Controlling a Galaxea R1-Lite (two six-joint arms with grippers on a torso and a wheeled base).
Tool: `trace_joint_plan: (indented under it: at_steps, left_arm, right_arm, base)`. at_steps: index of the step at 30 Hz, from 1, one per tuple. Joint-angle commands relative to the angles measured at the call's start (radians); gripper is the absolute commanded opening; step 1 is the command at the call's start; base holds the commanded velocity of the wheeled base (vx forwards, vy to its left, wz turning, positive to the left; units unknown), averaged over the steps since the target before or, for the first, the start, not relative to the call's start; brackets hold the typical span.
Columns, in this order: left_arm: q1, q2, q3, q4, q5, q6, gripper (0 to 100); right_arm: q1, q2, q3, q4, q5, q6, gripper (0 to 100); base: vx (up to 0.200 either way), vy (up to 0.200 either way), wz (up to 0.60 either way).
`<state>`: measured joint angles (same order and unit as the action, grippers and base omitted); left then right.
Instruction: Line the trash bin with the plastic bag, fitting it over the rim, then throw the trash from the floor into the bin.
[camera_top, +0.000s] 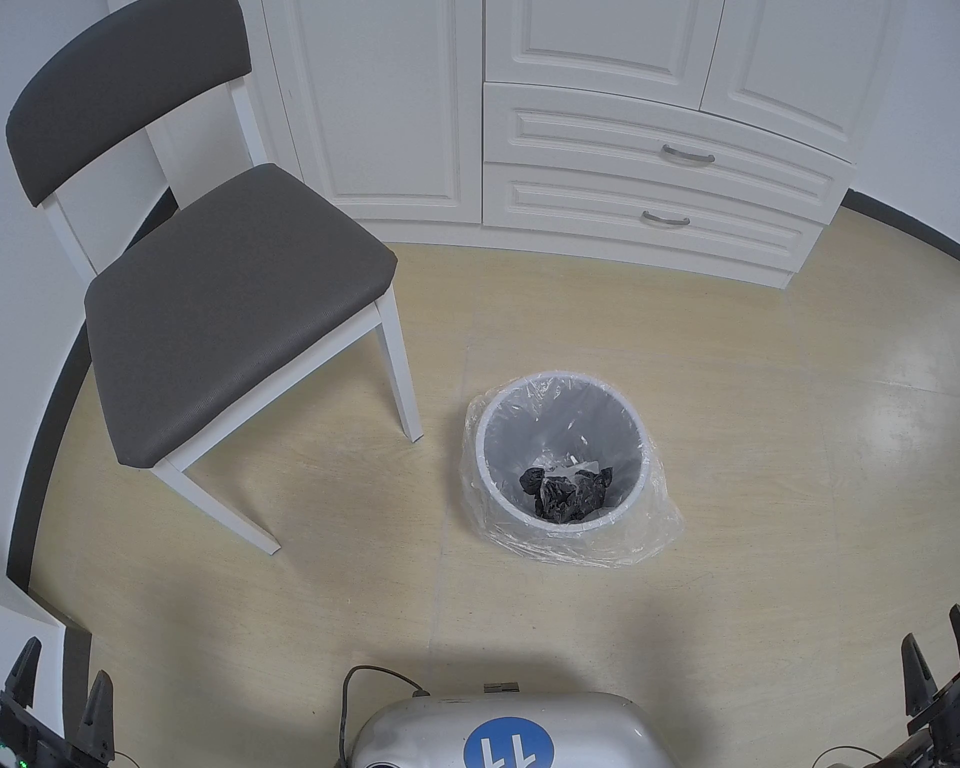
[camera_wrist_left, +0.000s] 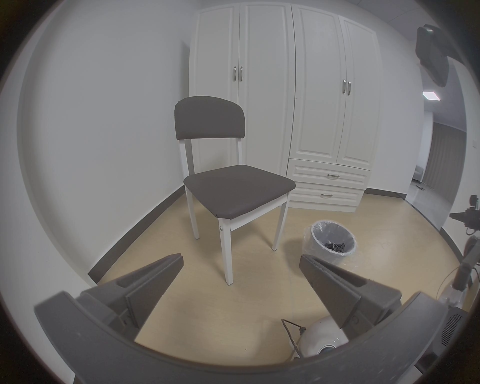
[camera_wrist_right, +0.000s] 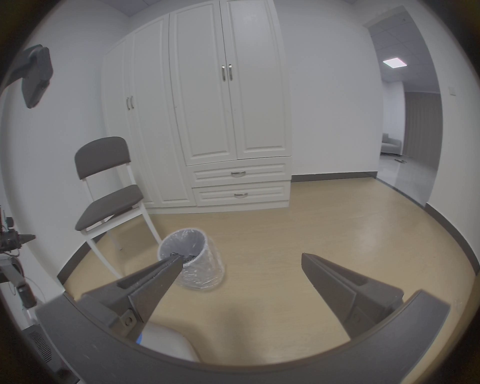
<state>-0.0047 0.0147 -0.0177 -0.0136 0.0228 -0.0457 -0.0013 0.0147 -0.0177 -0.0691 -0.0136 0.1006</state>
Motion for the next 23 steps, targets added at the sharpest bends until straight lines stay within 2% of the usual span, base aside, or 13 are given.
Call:
trace_joint_plan:
  at_steps: [1,8,9,23]
  left_arm:
    - [0.000,-0.015,0.018,0.000,0.000,0.000,100]
    - [0.000,-0.015,0.018,0.000,0.000,0.000,100]
    - [0.000,-0.015,0.018,0.000,0.000,0.000,100]
    - [0.000,-0.015,0.016,0.001,-0.009,0.006,100]
  right_arm:
    - [0.001,-0.015,0.016,0.017,0.015,-0.030,100]
    - [0.000,-0.013,0.018,0.020,0.003,-0.053,100]
    - [-0.003,-0.013,0.016,0.054,-0.031,-0.067,100]
    - [0.000,-0.015,0.018,0.052,-0.019,-0.061,100]
  base:
    - [0.000,0.000,0.00]
    - [0.000,0.000,0.00]
    - [0.000,0.000,0.00]
    - [0.000,0.000,0.00]
